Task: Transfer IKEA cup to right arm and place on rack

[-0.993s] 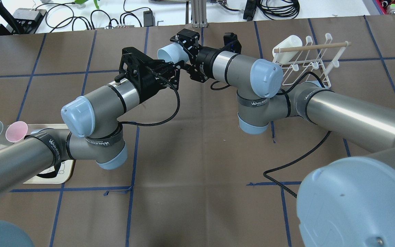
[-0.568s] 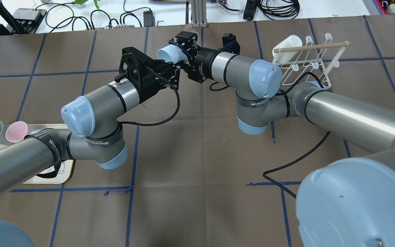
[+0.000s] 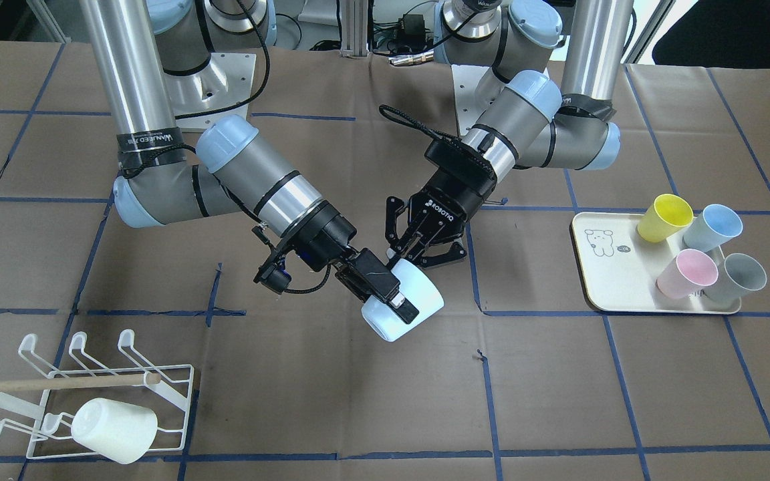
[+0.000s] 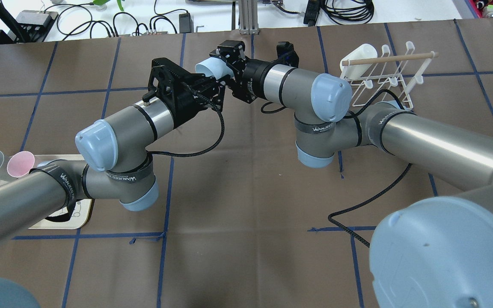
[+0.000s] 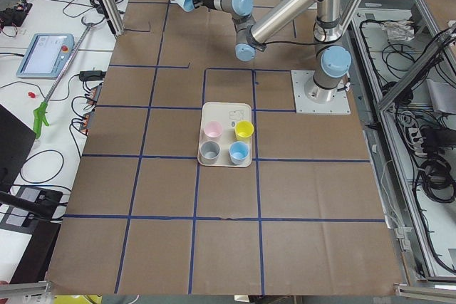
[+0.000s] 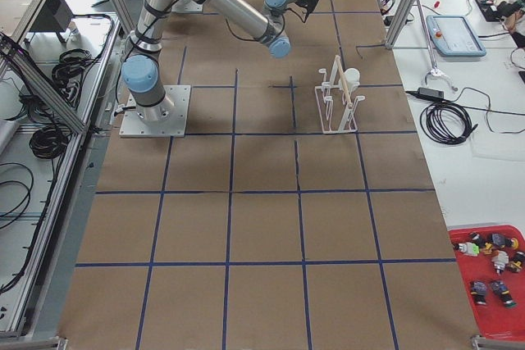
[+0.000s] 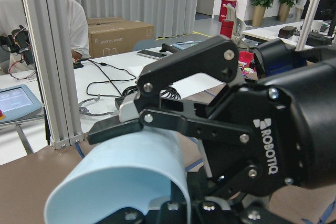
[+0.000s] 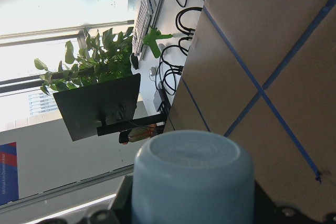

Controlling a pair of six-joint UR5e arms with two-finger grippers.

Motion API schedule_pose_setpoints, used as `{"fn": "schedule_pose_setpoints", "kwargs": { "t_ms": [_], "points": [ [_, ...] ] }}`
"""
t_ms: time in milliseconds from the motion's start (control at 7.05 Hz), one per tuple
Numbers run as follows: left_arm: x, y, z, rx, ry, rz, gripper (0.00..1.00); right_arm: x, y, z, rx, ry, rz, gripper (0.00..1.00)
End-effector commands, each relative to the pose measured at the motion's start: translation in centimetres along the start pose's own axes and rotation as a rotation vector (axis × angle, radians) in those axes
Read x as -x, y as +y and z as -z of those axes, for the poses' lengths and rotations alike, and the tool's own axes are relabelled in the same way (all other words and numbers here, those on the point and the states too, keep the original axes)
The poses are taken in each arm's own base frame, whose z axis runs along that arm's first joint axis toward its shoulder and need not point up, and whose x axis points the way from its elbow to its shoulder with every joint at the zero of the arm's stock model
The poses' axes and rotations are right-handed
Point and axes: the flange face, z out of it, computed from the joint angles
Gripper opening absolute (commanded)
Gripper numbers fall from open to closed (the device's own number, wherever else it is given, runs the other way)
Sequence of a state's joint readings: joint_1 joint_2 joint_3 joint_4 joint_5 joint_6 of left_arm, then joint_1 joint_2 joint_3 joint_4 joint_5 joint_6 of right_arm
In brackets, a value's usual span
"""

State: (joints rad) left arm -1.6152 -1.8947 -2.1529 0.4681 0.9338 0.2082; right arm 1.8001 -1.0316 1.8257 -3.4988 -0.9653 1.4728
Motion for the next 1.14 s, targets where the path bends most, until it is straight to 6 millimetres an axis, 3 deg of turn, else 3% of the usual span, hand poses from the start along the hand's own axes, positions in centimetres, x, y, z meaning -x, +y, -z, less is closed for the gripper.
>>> {"fn": "schedule_pose_setpoints", "kwargs": {
  "t_ms": [0,284,568,709,993],
  "points": [
    [0.1,0.0,-0.1,0.002,-0.016,0.050,0.96,0.2,-0.1,0.1,-0.004,-0.004,0.002,0.55],
    [-0.1,-0.3,0.3,-0.004,-0.017,0.048,0.99,0.3,-0.4,0.2,-0.006,-0.005,0.000,0.52],
    [-0.2,-0.2,2.0,-0.002,-0.038,0.058,0.99,2.2,-1.3,0.6,-0.018,-0.040,0.021,0.42],
    [-0.1,0.5,3.9,0.009,-0.077,0.074,0.99,2.4,-2.6,1.0,-0.034,-0.049,0.021,0.37],
    [3.4,1.5,8.2,0.032,-0.176,0.140,0.99,3.3,-7.6,3.8,-0.124,-0.097,0.030,0.30]
  ]
}}
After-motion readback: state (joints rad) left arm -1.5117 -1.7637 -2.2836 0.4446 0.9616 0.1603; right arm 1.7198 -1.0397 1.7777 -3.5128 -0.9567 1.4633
